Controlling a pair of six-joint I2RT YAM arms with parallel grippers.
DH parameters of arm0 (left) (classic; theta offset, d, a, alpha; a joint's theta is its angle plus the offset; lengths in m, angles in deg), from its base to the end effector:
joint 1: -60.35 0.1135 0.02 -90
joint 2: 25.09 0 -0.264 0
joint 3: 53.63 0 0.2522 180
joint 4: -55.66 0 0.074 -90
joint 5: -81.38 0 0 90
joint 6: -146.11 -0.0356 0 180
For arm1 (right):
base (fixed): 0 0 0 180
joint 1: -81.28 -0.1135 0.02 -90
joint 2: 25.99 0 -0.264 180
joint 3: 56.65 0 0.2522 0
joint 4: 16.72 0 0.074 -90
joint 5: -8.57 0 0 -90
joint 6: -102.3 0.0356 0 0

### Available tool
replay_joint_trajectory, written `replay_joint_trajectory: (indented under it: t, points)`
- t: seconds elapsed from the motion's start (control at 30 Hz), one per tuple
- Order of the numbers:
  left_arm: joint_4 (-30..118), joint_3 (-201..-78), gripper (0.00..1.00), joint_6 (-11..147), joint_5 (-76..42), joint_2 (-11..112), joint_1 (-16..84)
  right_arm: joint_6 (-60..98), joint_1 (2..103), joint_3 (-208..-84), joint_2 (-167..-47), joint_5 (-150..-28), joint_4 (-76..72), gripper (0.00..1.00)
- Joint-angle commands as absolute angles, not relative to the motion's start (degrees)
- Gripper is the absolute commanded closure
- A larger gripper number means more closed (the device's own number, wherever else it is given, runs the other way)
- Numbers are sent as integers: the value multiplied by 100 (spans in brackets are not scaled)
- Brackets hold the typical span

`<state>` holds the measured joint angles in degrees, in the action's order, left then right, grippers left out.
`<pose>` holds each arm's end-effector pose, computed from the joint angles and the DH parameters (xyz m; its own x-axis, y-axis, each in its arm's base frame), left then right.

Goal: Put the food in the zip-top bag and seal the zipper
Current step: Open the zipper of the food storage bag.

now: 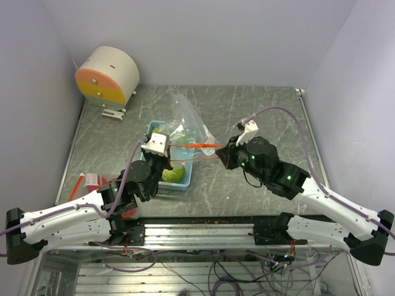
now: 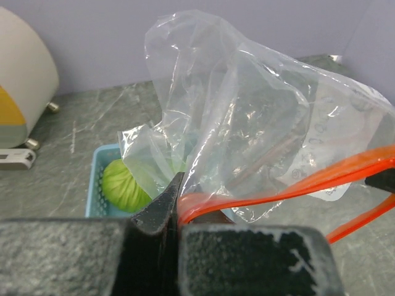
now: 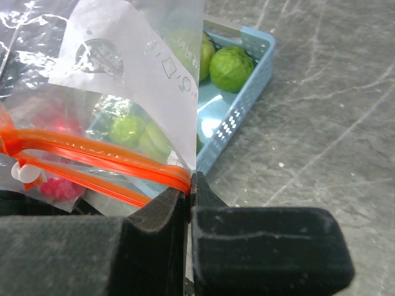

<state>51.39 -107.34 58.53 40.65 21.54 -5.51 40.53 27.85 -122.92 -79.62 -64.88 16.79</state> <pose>0.1007 -0.1588 0.3413 0.0080 -0.0851 -0.9963 0.2865 0.9548 -0.0793 0.1336 0.1631 0.3427 -0.4761 0.1192 -0.8713 -0.4382 0.8269 0.3526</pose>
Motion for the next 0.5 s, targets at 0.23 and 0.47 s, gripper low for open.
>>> replay_joint_trajectory:
  t: [0.23, 0.47]
  points:
    - [3663, -11165, 93, 5680, 5327, 1171, -462, 3021, 2890, -12200, -8458, -9904, -446, 56]
    - [2517, -11540, 93, 6097, 6147, 839, -462, 3034, 2886, -11850, -8138, -10376, -1296, 21]
